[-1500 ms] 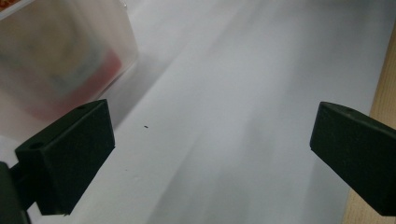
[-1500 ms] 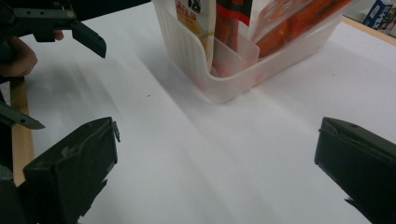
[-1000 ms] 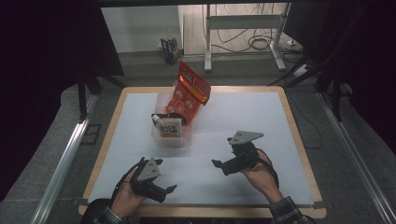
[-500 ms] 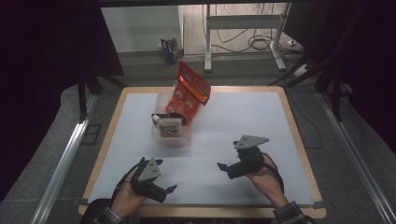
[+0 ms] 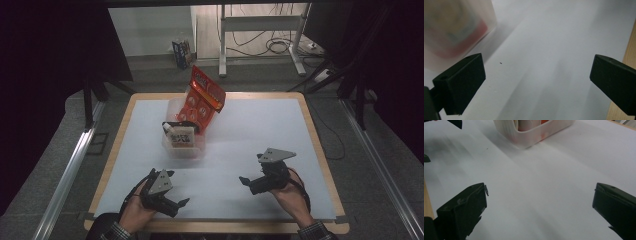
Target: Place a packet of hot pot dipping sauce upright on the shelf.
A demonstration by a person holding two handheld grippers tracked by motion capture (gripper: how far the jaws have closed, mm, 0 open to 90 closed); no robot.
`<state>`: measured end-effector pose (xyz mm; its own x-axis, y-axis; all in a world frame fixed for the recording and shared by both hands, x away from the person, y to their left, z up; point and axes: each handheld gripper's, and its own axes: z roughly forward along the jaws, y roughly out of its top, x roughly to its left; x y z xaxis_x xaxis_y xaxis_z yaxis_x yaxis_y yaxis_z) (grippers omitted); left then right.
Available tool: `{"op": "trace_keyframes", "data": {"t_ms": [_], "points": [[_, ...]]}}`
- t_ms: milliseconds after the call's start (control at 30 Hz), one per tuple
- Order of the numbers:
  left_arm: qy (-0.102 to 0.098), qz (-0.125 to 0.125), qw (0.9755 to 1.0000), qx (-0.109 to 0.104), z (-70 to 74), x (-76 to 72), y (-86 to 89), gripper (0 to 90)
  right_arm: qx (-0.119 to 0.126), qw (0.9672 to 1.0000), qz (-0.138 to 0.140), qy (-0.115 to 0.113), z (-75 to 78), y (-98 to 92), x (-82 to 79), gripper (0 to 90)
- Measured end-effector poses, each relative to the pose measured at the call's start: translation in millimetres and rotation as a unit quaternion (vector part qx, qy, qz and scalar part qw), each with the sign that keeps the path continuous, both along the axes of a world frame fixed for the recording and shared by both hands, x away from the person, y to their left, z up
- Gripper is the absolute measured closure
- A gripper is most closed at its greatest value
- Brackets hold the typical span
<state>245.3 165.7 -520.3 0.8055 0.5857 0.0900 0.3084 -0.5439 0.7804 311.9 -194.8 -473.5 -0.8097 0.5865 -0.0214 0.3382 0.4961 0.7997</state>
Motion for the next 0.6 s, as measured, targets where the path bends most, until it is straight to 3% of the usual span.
{"op": "trace_keyframes", "data": {"t_ms": [600], "points": [[-0.004,0.000,1.0000,0.007,-1.0,0.0,-0.8,0.0,-0.007,0.9994,-0.034,-0.007,-4.2,-29.1,-8.4,0.0]]}}
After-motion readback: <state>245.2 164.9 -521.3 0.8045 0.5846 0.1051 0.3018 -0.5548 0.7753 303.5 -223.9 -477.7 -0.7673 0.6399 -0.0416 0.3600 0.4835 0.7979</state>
